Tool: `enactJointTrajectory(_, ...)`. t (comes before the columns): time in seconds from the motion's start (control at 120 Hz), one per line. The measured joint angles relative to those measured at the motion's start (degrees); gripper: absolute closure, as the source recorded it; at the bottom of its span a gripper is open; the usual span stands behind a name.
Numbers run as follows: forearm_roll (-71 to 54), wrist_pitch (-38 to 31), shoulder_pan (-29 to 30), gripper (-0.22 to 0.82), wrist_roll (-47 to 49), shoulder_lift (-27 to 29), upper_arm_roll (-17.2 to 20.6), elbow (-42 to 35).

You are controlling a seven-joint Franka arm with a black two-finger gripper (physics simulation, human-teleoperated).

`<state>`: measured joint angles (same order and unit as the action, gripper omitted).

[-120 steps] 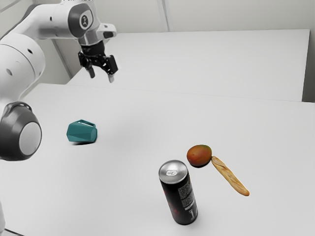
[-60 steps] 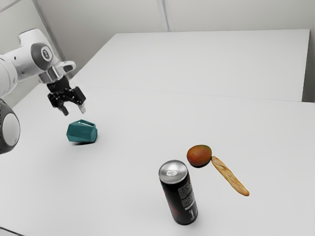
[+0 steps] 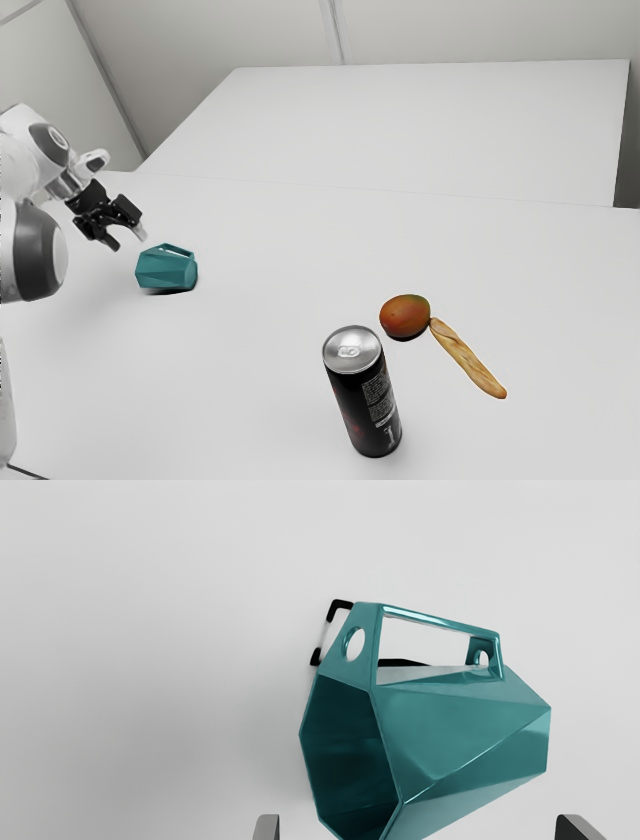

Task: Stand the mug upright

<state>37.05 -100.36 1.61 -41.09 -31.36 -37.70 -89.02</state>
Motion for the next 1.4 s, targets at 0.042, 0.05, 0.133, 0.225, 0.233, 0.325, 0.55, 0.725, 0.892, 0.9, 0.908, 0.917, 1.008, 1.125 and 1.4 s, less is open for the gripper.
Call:
enactJointTrajectory(0.042,1.3,-0.1,0.3,0.0,-1.1,-0.7,0.0,0.2)
enactJointTrajectory(0.05,1.6,-0.1,0.4,0.0,-1.3,-0.8,0.0,0.2)
enactJointTrajectory(0.133,3.7,-0.2,0.8,0.0,-3.3,-2.0,0.0,0.3)
enactJointTrajectory(0.225,5.6,-0.4,1.1,0.0,-5.2,-3.1,0.0,0.2)
enactJointTrajectory(0.233,5.7,-0.4,1.1,0.0,-5.3,-3.2,0.0,0.2)
enactJointTrajectory(0.325,7.7,-0.3,1.1,0.0,-7.0,-3.4,0.0,-0.7)
enactJointTrajectory(0.55,12.7,0.6,1.4,0.0,-10.1,-3.8,0.0,-3.8)
enactJointTrajectory(0.725,16.4,2.0,2.1,0.0,-11.9,-3.8,0.0,-5.3)
enactJointTrajectory(0.892,19.5,3.9,2.9,0.0,-13.1,-3.8,0.0,-6.0)
enactJointTrajectory(0.9,19.6,4.0,2.9,0.0,-13.2,-3.8,0.0,-6.0)
enactJointTrajectory(0.908,19.7,4.1,2.9,0.0,-13.2,-3.8,0.0,-6.0)
enactJointTrajectory(0.917,19.9,4.2,2.9,0.0,-13.3,-3.8,0.0,-6.1)
enactJointTrajectory(1.008,21.4,5.3,3.4,0.0,-13.8,-3.9,0.0,-6.2)
enactJointTrajectory(1.125,23.2,6.6,3.7,0.0,-14.4,-3.9,0.0,-6.7)
enactJointTrajectory(1.4,27.0,9.2,4.9,0.0,-15.4,-3.9,0.0,-8.7)
